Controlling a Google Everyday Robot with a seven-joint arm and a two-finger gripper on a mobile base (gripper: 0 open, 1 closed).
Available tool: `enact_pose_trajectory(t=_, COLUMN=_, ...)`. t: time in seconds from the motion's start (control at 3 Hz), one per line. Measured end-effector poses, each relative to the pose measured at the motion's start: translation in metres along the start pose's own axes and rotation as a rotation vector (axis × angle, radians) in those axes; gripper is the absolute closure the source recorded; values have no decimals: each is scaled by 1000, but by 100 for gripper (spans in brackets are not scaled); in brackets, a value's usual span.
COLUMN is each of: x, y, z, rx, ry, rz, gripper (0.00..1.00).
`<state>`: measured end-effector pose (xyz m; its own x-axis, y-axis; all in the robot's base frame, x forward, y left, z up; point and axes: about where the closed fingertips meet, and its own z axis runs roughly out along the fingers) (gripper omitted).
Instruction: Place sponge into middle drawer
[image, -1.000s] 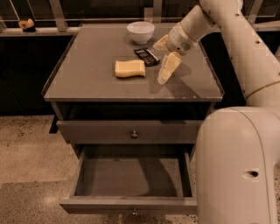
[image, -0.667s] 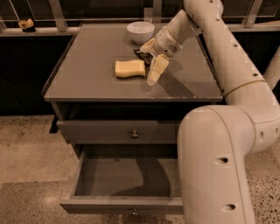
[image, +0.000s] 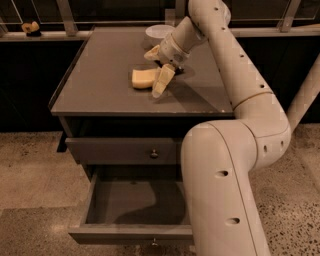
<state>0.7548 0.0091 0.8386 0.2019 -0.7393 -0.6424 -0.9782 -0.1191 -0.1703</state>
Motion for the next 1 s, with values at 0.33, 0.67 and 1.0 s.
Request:
enact_pose_trajectory(t=0.33, x=0, y=0, z=0, rx=0, ry=0, rz=0, gripper=12)
enact_pose_trajectory(t=0.67, x=0, y=0, z=0, rx=0, ry=0, rz=0, gripper=31)
enact_pose_trajectory(t=1.0, x=0, y=0, z=0, rx=0, ry=0, rz=0, gripper=54)
